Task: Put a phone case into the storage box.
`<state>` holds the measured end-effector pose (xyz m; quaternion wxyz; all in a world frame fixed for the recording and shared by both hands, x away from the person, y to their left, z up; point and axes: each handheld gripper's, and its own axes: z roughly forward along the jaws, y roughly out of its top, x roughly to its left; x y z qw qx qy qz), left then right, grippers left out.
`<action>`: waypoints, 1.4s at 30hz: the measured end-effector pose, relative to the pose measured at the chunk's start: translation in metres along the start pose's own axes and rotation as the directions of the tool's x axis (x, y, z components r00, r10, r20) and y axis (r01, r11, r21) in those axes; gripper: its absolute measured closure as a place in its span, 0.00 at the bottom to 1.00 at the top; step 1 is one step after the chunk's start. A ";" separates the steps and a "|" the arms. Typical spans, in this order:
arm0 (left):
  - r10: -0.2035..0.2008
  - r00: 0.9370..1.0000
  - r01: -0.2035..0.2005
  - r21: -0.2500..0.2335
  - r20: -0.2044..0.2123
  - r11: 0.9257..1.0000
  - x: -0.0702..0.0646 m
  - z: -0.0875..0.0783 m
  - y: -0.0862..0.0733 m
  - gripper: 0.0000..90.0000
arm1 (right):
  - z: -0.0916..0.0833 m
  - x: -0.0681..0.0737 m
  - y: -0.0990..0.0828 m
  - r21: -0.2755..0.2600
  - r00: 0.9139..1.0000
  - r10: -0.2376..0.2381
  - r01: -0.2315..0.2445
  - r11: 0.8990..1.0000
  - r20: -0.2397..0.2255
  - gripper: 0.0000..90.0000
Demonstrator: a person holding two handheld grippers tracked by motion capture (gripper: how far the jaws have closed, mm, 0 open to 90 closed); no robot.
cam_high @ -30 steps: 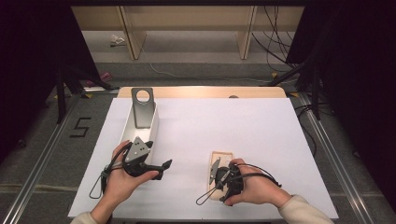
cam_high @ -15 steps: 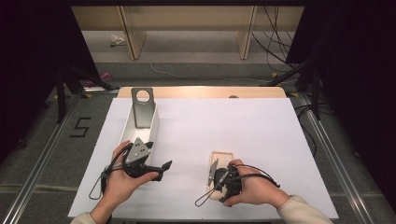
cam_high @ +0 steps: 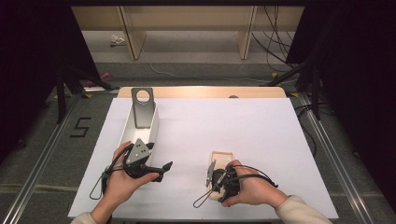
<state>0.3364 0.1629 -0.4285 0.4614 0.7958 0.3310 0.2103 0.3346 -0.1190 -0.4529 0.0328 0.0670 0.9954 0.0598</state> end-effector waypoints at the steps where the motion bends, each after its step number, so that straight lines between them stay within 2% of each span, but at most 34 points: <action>1: 0.000 1.000 0.000 0.000 0.001 1.000 0.000 0.000 0.000 0.09 | 0.000 0.000 0.000 0.000 1.000 -0.001 0.001 1.000 0.005 0.39; 8: 0.002 1.000 -0.002 0.002 0.002 1.000 -0.001 0.001 0.000 0.09 | 0.000 0.003 0.002 0.009 1.000 -0.018 0.018 1.000 0.012 0.49; 14: 0.002 1.000 -0.002 0.002 0.003 1.000 -0.001 0.001 0.000 0.09 | 0.001 0.007 0.004 0.019 0.998 -0.069 0.069 0.997 -0.003 0.64; 20: 0.004 1.000 -0.004 0.004 0.005 1.000 -0.001 0.001 0.000 0.09 | 0.001 0.010 0.005 0.023 0.996 -0.093 0.093 0.995 -0.010 0.71; 26: 0.005 1.000 -0.006 0.006 0.008 1.000 -0.003 0.002 0.000 0.09 | 0.001 0.014 0.006 0.021 0.994 -0.110 0.110 0.994 -0.008 0.79; 28: 0.006 1.000 -0.006 0.006 0.009 1.000 -0.003 0.002 0.000 0.09 | 0.000 0.016 0.007 0.030 0.994 -0.108 0.109 0.994 -0.023 0.87; 31: 0.007 1.000 -0.007 0.006 0.009 1.000 -0.003 0.002 0.000 0.09 | 0.000 0.018 0.008 0.026 0.994 -0.108 0.109 0.994 -0.031 0.93; 42: 0.008 1.000 -0.008 0.006 0.014 1.000 -0.004 0.003 0.000 0.09 | -0.001 0.016 0.007 0.029 0.994 -0.102 0.104 0.994 -0.050 0.97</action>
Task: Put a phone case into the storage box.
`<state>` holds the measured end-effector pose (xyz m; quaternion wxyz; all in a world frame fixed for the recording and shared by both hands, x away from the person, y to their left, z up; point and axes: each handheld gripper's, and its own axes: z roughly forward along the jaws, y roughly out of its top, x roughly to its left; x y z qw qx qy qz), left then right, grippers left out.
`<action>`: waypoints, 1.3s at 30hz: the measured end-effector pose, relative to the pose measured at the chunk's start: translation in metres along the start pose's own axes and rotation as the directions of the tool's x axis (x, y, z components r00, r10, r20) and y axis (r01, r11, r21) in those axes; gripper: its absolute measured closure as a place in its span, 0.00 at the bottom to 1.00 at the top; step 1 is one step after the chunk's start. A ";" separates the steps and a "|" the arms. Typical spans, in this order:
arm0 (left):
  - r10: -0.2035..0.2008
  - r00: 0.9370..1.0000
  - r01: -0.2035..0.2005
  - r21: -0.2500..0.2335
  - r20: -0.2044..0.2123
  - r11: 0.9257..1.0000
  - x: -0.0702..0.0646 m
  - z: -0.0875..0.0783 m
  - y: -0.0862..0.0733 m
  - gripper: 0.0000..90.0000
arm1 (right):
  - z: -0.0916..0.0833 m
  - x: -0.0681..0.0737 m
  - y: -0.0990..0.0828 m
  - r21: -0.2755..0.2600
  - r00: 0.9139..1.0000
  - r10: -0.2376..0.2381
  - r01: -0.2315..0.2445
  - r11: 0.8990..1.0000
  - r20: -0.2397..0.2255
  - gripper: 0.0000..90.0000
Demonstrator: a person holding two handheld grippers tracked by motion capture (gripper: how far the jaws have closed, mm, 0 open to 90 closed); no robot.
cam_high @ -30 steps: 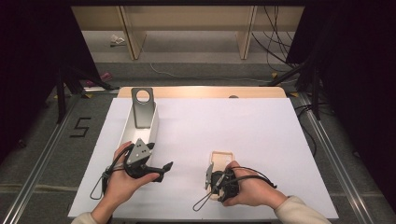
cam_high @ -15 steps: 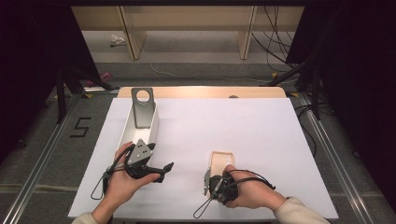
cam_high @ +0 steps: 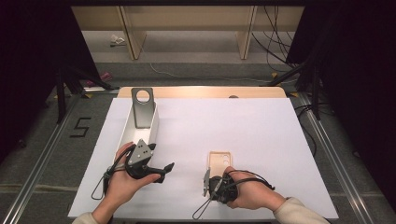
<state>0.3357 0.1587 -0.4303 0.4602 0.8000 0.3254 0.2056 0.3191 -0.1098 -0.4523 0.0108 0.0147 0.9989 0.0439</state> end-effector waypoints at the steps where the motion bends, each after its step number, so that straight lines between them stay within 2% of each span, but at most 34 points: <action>1: 0.000 1.000 0.000 0.000 0.000 1.000 0.000 0.000 0.000 0.09 | 0.000 0.000 0.000 -0.001 1.000 0.005 -0.005 1.000 -0.003 0.97; 11: -0.004 1.000 0.004 0.001 0.003 1.000 0.000 0.000 0.000 0.10 | -0.003 -0.003 -0.006 -0.042 0.999 0.018 -0.019 0.999 -0.034 0.98; 12: -0.002 1.000 0.002 0.003 0.002 1.000 0.000 0.000 0.000 0.10 | -0.003 -0.004 -0.007 -0.067 0.999 0.022 -0.025 0.997 -0.035 0.98; 13: -0.005 1.000 0.005 0.001 0.002 1.000 0.000 -0.001 0.000 0.10 | -0.004 -0.005 -0.007 -0.071 0.999 0.014 -0.017 0.997 -0.039 0.98; 17: -0.008 1.000 0.008 -0.001 -0.001 1.000 0.001 -0.001 0.000 0.10 | -0.007 -0.007 -0.011 -0.102 0.998 0.040 -0.045 0.994 -0.053 0.98; 20: -0.005 1.000 0.005 0.000 -0.001 1.000 0.001 0.000 -0.001 0.10 | -0.011 -0.010 -0.014 -0.148 0.996 0.059 -0.068 0.987 -0.061 0.98; 31: -0.012 1.000 0.012 0.001 -0.006 1.000 0.002 0.000 -0.002 0.11 | -0.026 -0.018 -0.026 -0.300 0.991 0.118 -0.130 0.945 -0.057 0.98; 36: -0.012 1.000 0.012 -0.001 -0.006 1.000 0.002 0.000 -0.001 0.11 | -0.031 -0.021 -0.030 -0.369 0.989 0.143 -0.149 0.918 -0.044 0.98; 39: -0.013 1.000 0.013 -0.002 -0.006 1.000 0.002 0.000 -0.001 0.11 | -0.035 -0.022 -0.032 -0.416 0.986 0.163 -0.165 0.894 -0.040 0.98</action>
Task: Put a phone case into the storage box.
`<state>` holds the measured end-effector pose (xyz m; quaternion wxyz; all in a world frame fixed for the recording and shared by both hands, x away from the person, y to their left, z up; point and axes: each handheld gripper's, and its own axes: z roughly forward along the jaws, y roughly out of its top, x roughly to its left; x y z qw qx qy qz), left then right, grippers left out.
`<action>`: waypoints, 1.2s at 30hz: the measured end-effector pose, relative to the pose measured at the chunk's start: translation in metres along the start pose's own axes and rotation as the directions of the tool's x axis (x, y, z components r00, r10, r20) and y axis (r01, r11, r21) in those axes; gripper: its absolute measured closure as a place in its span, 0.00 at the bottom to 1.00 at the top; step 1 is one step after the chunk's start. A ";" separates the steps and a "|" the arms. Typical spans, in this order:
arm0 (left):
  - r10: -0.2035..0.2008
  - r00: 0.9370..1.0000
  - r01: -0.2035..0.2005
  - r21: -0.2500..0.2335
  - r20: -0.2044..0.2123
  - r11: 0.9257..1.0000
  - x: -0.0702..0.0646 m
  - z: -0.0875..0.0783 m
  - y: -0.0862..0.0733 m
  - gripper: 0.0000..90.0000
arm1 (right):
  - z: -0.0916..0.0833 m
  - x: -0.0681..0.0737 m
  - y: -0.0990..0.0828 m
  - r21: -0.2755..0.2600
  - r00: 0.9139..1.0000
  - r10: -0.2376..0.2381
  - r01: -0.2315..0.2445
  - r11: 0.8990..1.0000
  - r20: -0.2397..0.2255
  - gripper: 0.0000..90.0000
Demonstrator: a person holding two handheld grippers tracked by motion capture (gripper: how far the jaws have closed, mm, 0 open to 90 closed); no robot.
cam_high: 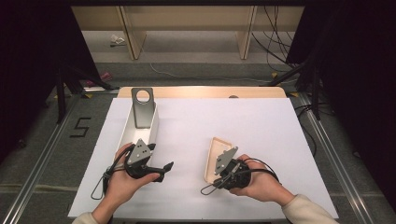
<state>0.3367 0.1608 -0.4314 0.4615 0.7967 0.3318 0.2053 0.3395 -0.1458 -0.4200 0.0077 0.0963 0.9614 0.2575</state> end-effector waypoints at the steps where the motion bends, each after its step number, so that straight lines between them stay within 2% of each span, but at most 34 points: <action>1: 0.000 1.000 0.000 0.000 0.000 1.000 0.000 0.000 0.000 0.11 | -0.001 -0.001 0.000 -0.018 1.000 0.006 -0.006 1.000 0.006 0.98; 5: -0.003 1.000 0.003 -0.002 -0.002 1.000 0.000 0.000 0.000 0.11 | -0.007 -0.005 -0.002 -0.090 0.999 0.039 -0.037 0.995 0.012 0.98; 10: -0.007 1.000 0.007 -0.004 -0.002 1.000 0.001 0.001 0.000 0.11 | -0.011 -0.006 -0.002 -0.144 0.999 0.041 -0.037 0.989 0.020 0.98; 17: -0.015 1.000 0.015 -0.017 -0.001 1.000 0.002 0.001 0.006 0.13 | -0.012 -0.006 -0.002 -0.177 0.999 0.034 -0.030 0.984 0.023 0.98; 27: -0.102 0.995 0.102 -0.045 0.015 0.994 0.006 0.004 0.030 0.17 | -0.010 -0.005 0.005 -0.205 0.999 0.019 -0.011 0.979 0.039 0.98; 33: -0.086 0.996 0.087 -0.043 0.033 0.995 0.004 0.013 0.052 0.17 | -0.007 -0.004 0.010 -0.203 0.998 -0.004 0.016 0.979 0.059 0.98; 36: -0.073 0.997 0.073 -0.013 0.032 0.997 0.000 0.018 0.063 0.18 | -0.005 -0.003 0.013 -0.196 0.998 -0.012 0.025 0.980 0.067 0.98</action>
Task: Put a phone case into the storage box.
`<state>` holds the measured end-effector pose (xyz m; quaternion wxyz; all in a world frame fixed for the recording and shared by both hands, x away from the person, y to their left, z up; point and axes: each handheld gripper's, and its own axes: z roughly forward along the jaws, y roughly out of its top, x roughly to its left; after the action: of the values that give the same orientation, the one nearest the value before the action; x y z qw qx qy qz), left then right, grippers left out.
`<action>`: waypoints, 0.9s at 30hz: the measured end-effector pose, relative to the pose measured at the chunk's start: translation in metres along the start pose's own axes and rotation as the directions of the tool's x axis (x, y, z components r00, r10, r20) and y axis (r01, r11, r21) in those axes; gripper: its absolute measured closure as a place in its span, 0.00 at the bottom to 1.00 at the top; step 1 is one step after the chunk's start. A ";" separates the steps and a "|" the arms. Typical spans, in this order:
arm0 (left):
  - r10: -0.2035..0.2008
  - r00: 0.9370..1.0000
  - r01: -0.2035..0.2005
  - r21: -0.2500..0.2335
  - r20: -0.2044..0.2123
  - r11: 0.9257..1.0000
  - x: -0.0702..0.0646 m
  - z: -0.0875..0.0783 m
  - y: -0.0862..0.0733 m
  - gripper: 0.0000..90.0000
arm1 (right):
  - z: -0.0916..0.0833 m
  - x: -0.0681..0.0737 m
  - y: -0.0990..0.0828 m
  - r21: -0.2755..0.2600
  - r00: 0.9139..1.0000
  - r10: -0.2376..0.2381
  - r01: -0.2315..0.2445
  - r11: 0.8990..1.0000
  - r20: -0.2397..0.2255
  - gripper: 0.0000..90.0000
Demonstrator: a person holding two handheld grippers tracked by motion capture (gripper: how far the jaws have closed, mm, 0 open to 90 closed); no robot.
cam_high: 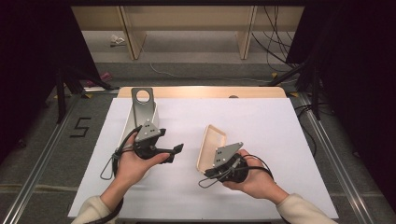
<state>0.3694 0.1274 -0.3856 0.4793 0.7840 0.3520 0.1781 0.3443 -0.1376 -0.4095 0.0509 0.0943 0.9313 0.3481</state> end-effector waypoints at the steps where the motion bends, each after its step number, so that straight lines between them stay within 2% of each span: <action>1: 0.002 1.000 -0.002 0.002 0.008 1.000 -0.002 0.002 0.003 0.19 | 0.001 0.000 0.001 -0.004 1.000 0.000 0.000 1.000 0.000 0.98; 4: 0.008 1.000 -0.009 0.024 0.015 1.000 -0.007 0.008 0.011 0.20 | 0.003 0.001 0.002 -0.002 1.000 -0.006 0.006 1.000 -0.002 0.98; 11: -0.029 0.998 0.024 0.077 0.056 0.997 -0.016 0.028 0.022 0.26 | 0.005 0.002 0.003 0.002 1.000 -0.010 0.010 1.000 -0.001 0.98; 19: -0.048 0.996 0.037 0.138 0.077 0.990 -0.018 0.053 0.033 0.33 | 0.005 0.002 0.004 0.004 1.000 -0.022 0.022 1.000 0.004 0.98; 23: -0.057 0.996 0.046 0.160 0.066 0.986 -0.017 0.066 0.041 0.36 | 0.006 0.003 0.005 0.006 1.000 -0.030 0.030 1.000 0.009 0.98; 27: -0.085 0.995 0.071 0.200 0.060 0.977 -0.014 0.079 0.047 0.41 | 0.008 0.005 0.008 0.010 0.999 -0.045 0.045 0.999 0.012 0.98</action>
<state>0.4259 0.0539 -0.3814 0.4176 0.8189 0.3817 0.0966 0.3419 -0.1261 -0.4103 0.0641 0.0757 0.9346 0.3415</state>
